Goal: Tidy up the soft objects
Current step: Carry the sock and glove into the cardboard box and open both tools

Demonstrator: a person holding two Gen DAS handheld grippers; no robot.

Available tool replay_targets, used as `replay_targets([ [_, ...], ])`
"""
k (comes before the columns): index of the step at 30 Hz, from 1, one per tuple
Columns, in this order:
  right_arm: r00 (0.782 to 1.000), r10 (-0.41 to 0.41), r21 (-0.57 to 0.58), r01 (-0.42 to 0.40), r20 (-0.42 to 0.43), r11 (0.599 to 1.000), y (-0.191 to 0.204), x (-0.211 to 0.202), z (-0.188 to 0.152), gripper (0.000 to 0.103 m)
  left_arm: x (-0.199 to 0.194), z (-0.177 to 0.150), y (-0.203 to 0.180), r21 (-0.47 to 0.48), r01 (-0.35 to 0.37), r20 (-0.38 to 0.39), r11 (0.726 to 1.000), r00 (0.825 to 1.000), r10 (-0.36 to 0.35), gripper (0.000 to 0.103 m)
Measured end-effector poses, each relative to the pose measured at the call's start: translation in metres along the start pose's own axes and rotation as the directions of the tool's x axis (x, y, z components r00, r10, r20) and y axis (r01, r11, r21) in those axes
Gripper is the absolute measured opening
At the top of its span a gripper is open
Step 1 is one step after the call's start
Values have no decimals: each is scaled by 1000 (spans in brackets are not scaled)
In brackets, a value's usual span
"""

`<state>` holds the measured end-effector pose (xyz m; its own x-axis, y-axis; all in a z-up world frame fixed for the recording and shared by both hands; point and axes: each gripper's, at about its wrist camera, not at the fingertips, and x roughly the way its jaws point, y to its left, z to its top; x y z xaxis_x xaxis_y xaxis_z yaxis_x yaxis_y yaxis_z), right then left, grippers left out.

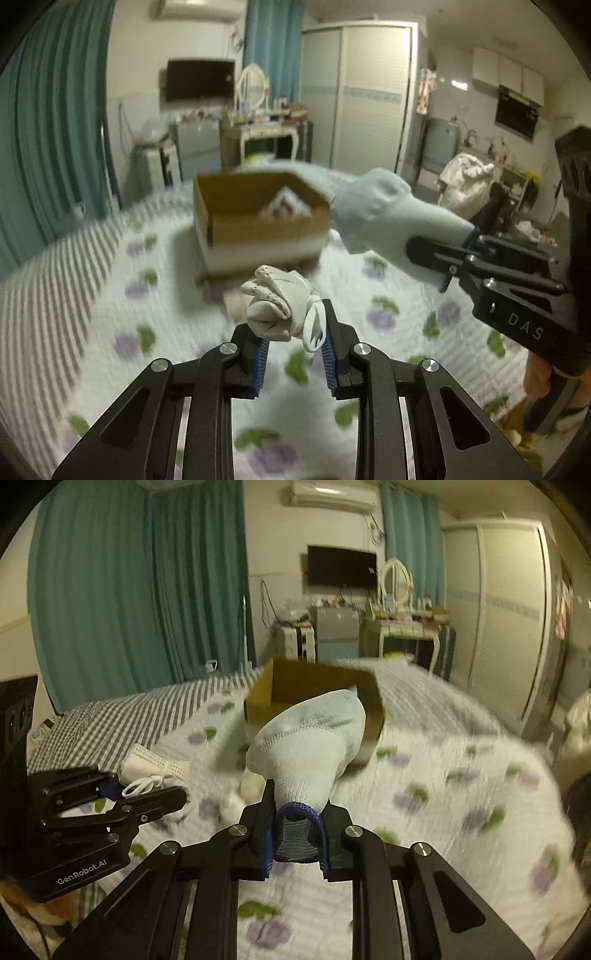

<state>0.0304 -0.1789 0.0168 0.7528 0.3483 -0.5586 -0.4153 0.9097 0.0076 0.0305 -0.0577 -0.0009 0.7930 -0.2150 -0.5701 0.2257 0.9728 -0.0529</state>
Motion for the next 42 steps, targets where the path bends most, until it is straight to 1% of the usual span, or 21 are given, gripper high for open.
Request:
replay_targets([
  [2, 999, -20, -33, 21, 39, 999, -4, -4, 26, 17, 3, 26, 1, 15, 3, 38, 1000, 999, -4, 24],
  [4, 997, -25, -43, 28, 71, 999, -11, -3, 51, 17, 10, 47, 4, 15, 7, 58, 1000, 998, -8, 24],
  [5, 996, -31, -44, 35, 85, 998, -14, -1, 62, 17, 17, 63, 5, 25, -2, 73, 1000, 997, 0, 24],
  [6, 994, -39, -48, 44, 101, 998, -18, 4, 78, 17, 22, 72, 7, 35, -15, 83, 999, 996, 12, 24],
  [8, 992, -45, -47, 50, 120, 998, -22, 13, 97, 17, 36, 92, 9, 54, -41, 101, 998, 994, 35, 24],
  [10, 991, -43, -50, 50, 130, 998, -27, 32, 119, 17, 57, 113, 13, 63, -49, 104, 997, 994, 42, 24],
  [12, 991, -41, -50, 48, 131, 998, -29, 49, 131, 17, 74, 124, 19, 70, -65, 110, 995, 992, 58, 24],
  [14, 992, -37, -47, 43, 124, 998, -33, 76, 144, 17, 96, 133, 25, 73, -82, 106, 994, 992, 74, 24],
  [19, 996, -19, -27, 21, 82, 999, -46, 146, 153, 17, 159, 134, 48, 51, -99, 46, 994, 994, 97, 24],
  [23, 999, -15, -6, 15, 31, 1000, -58, 202, 145, 17, 203, 125, 68, 20, -104, -17, 994, 994, 104, 24],
  [25, 1000, -5, 17, 5, 0, 1000, -67, 232, 138, 17, 220, 120, 72, 26, -116, -44, 993, 992, 117, 24],
  [29, 999, 33, 66, -30, -32, 997, -85, 267, 128, 18, 235, 117, 72, 44, -126, -60, 991, 990, 128, 25],
  [30, 998, 44, 76, -41, -39, 996, -88, 272, 126, 19, 236, 117, 70, 51, -129, -56, 990, 990, 131, 28],
  [32, 998, 44, 88, -40, -45, 995, -95, 278, 124, 23, 233, 115, 65, 68, -154, -40, 986, 987, 157, 29],
  [33, 998, 32, 98, -26, -53, 995, -97, 279, 124, 32, 233, 115, 62, 72, -174, -39, 982, 984, 177, 39],
  [34, 999, 17, 105, -12, -50, 994, -99, 277, 125, 44, 233, 115, 62, 69, -183, -49, 981, 981, 187, 50],
  [35, 999, 9, 109, -4, -41, 994, -96, 271, 121, 51, 231, 114, 61, 65, -192, -51, 979, 979, 196, 74],
  [36, 1000, -3, 116, 6, -29, 993, -98, 265, 121, 59, 226, 114, 62, 57, -199, -39, 978, 979, 201, 85],
  [38, 1000, -23, 129, 23, -5, 991, -103, 251, 125, 59, 211, 116, 62, 51, -219, -6, 974, 976, 220, 85],
  [42, 999, -49, 134, 46, 24, 990, -105, 213, 137, 61, 168, 131, 61, 37, -226, 26, 973, 974, 226, 85],
])
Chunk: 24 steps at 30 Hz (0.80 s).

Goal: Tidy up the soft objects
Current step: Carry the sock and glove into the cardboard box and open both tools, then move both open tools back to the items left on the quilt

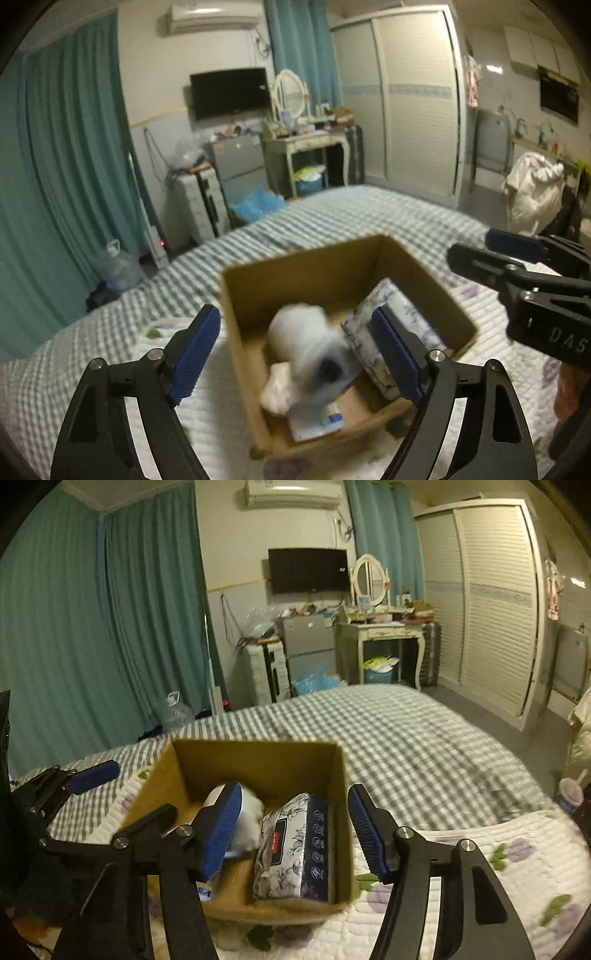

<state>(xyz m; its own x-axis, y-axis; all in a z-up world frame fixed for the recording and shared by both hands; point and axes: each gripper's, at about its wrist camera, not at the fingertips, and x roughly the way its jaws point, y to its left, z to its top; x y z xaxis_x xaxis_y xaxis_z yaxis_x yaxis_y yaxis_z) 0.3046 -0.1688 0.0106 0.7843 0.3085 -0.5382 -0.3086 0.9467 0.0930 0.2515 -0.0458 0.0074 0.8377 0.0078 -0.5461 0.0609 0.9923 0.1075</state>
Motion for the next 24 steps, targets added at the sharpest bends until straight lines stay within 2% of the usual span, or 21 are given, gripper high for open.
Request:
replay_targets([
  [5, 997, -49, -40, 51, 61, 998, 22, -85, 19, 68, -81, 22, 14, -19, -16, 88, 1000, 996, 17, 87],
  [6, 996, -55, -51, 59, 77, 997, 27, -106, 24, 71, -100, 26, 18, -25, -19, 109, 1000, 994, 21, 94],
  [8, 994, -54, -66, 61, 99, 996, 38, -140, 31, 79, -140, 31, 25, -34, -22, 158, 999, 987, 27, 95],
  [10, 991, -53, -79, 62, 120, 995, 52, -183, 31, 93, -171, 33, 31, -32, -24, 193, 999, 981, 30, 95],
  [12, 991, -52, -92, 63, 123, 994, 63, -208, 30, 100, -196, 31, 35, -31, -22, 217, 999, 976, 28, 95],
  [14, 992, -54, -109, 67, 114, 992, 78, -230, 26, 101, -219, 23, 42, -23, -22, 236, 999, 971, 27, 95],
  [19, 996, -47, -143, 57, 75, 988, 108, -258, -9, 101, -232, -10, 51, -6, 9, 200, 1000, 980, -7, 95],
  [24, 999, -37, -134, 40, 25, 990, 132, -244, -60, 101, -204, -62, 64, 16, -25, 110, 1000, 994, 24, 95],
])
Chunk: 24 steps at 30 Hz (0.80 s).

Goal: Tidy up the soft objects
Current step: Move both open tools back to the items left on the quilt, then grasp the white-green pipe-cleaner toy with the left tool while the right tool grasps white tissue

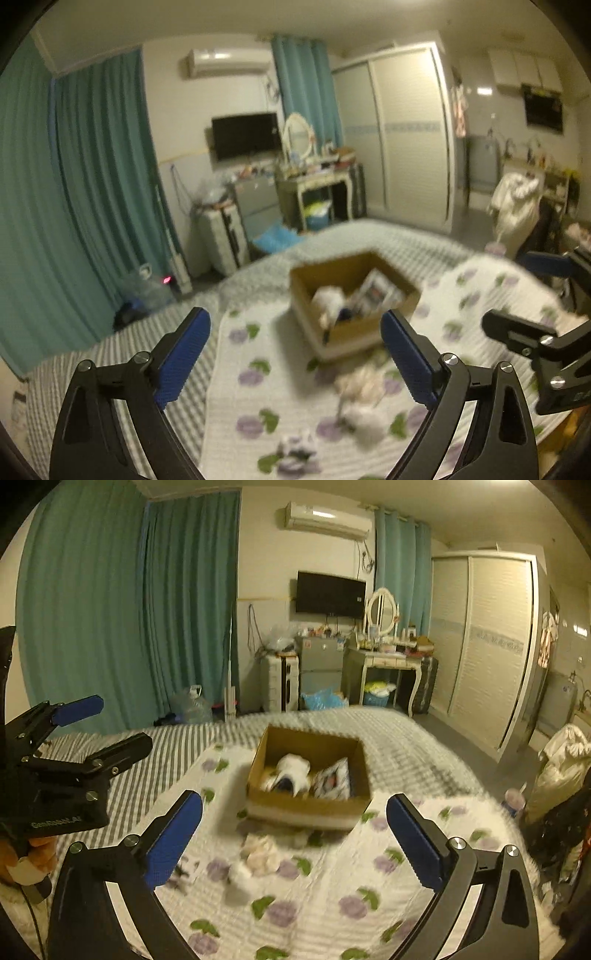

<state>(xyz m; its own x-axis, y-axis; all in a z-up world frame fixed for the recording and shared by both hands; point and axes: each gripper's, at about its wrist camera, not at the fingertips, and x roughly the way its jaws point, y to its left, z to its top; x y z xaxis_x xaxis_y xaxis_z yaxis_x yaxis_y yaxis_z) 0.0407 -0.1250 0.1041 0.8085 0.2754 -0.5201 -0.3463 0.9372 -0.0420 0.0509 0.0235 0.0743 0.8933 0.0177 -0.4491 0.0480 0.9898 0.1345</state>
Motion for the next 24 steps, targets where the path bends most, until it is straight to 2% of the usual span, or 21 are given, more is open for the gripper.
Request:
replay_targets([
  [5, 998, -48, 47, 50, -42, 998, 25, 44, -57, 101, 46, -66, 13, -48, 23, -124, 999, 992, -28, 94],
  [8, 996, -18, 86, 26, -90, 996, 28, 75, -80, 101, 70, -107, 15, -46, 19, -182, 999, 983, -28, 94],
  [10, 991, -22, 71, 32, -132, 997, 35, 100, -96, 101, 81, -126, 15, -51, 22, -217, 998, 976, -33, 93],
  [13, 982, -10, 56, 21, -187, 998, 39, 128, -115, 97, 102, -151, 13, -82, 52, -291, 995, 954, -74, 93],
  [14, 980, -6, 57, 18, -199, 998, 40, 135, -120, 96, 110, -158, 9, -61, 51, -325, 997, 943, -68, 93],
  [16, 971, -8, 62, 24, -241, 998, 39, 153, -132, 90, 118, -166, 1, 3, 45, -358, 999, 933, -41, 93],
  [19, 960, 31, 111, 0, -278, 994, 37, 173, -140, 82, 126, -181, -8, 17, 77, -413, 997, 909, -63, 92],
  [21, 951, 75, 156, -29, -298, 987, 36, 183, -143, 78, 133, -193, -11, 11, 90, -459, 996, 885, -75, 78],
  [22, 945, 110, 181, -55, -307, 982, 37, 188, -145, 75, 136, -197, -12, 6, 93, -477, 996, 875, -79, 76],
  [23, 942, 122, 187, -65, -313, 980, 40, 192, -147, 73, 137, -200, -12, -3, 94, -486, 996, 870, -84, 74],
  [24, 938, 129, 188, -70, -321, 980, 42, 196, -149, 68, 136, -200, -11, -9, 95, -483, 995, 871, -88, 72],
])
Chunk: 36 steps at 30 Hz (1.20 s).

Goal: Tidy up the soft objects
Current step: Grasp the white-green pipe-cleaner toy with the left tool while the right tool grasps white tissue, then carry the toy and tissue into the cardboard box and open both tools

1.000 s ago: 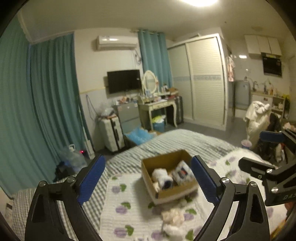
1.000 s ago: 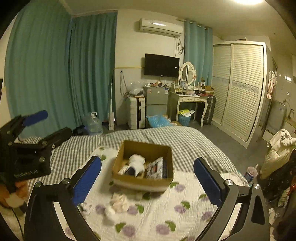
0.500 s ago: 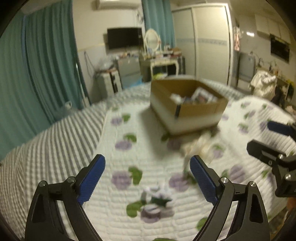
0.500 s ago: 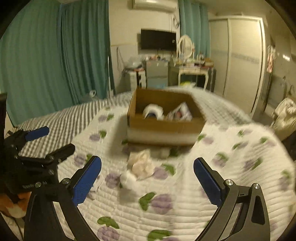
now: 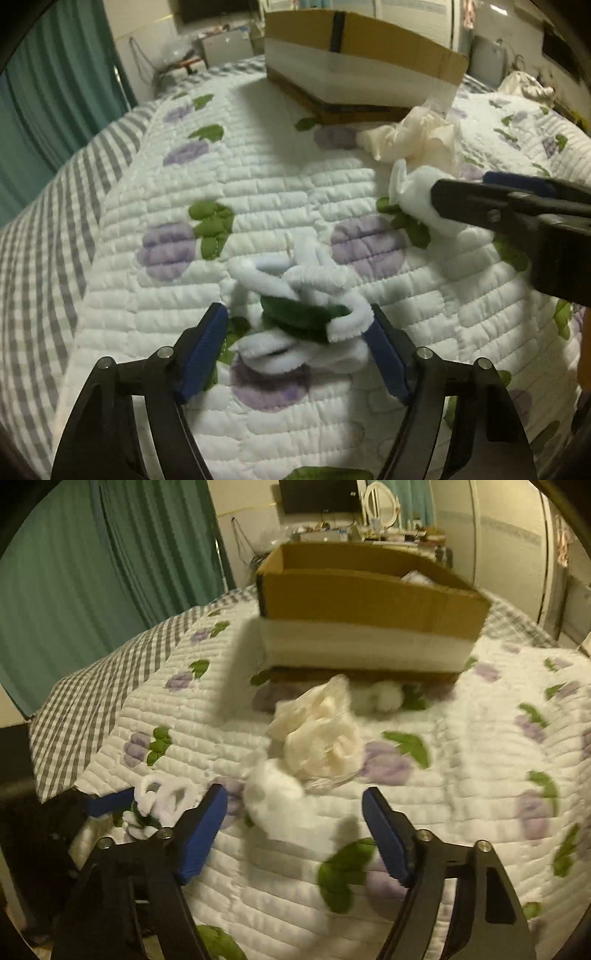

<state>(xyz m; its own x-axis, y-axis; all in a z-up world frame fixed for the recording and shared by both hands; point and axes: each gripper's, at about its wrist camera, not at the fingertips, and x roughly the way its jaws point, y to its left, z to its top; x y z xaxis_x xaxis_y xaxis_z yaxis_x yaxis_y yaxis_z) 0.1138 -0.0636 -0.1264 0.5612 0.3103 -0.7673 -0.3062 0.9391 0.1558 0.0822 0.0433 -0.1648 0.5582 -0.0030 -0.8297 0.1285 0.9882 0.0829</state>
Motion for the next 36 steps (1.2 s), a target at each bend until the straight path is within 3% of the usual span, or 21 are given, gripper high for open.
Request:
replay_targets([
  [2, 1000, 7, -8, -8, -22, 1000, 4, 10, -2, 59, -3, -1, 3, -16, 16, 6, 1000, 1000, -16, 61],
  [4, 999, 20, -9, -20, -42, 1000, 7, 18, -4, 38, -6, -3, 7, -36, 24, 7, 999, 1000, -24, 54],
  [8, 999, 34, -6, -34, -33, 999, 8, 18, -6, 29, -12, -6, 15, -74, 52, 17, 996, 999, -51, 49],
  [17, 999, 45, -35, -46, -21, 998, 8, -12, -21, 27, -26, -5, 9, -143, 71, 41, 987, 997, -66, 49],
  [25, 998, 21, -87, -16, 59, 996, 4, -74, -26, 27, -75, -1, -10, -147, 82, 120, 986, 991, -65, 49],
  [30, 990, 16, -104, -1, 143, 995, -5, -127, -22, 27, -114, 6, -31, -139, 94, 182, 986, 981, -68, 49],
  [36, 972, 11, -130, 20, 237, 991, -22, -182, 6, 27, -165, 40, -49, -104, 95, 284, 990, 957, -62, 49],
])
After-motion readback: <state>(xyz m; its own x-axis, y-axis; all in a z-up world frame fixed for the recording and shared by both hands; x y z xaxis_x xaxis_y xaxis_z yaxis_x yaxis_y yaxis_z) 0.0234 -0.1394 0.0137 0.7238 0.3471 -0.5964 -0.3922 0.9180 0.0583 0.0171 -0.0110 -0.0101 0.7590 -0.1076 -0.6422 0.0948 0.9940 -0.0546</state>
